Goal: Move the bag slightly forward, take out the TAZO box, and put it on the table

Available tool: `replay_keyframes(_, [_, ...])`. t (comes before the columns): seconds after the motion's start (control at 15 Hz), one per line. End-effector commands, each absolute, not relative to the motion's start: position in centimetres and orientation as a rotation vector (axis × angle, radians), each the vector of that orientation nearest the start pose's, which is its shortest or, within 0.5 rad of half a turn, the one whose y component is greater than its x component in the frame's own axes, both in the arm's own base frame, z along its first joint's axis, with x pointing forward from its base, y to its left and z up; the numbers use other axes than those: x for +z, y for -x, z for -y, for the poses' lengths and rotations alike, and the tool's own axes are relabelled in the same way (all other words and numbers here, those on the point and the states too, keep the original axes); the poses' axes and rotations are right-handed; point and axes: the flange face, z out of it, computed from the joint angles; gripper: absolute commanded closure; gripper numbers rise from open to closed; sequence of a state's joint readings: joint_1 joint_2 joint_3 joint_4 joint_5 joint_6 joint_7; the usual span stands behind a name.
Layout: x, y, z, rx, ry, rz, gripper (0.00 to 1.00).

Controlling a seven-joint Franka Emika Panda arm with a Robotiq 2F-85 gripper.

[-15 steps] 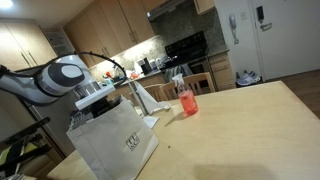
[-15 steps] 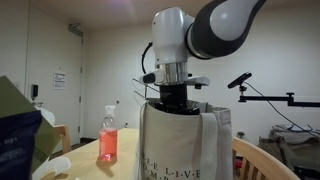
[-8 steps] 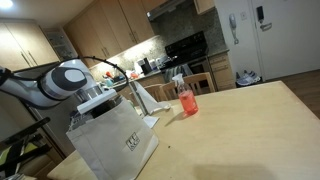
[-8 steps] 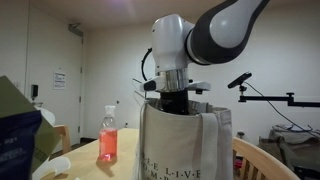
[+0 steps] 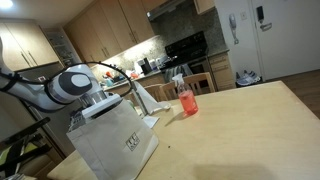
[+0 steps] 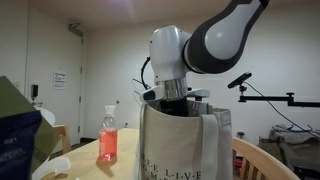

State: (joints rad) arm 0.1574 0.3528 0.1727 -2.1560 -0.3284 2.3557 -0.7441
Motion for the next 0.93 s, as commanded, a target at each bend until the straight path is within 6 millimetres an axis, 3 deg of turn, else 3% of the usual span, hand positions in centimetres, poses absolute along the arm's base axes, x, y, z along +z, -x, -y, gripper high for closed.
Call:
replay_keyframes(0.0, [21.5, -53.1, -17.6, 0.292, 2.564, 1.972, 0.00])
replay_keyframes(0.4, [23.8, -51.9, -18.4, 0.289, 2.560, 1.974, 0.00])
replay_keyframes(0.87, [28.1, -49.3, -21.6, 0.256, 2.526, 2.043, 0.00])
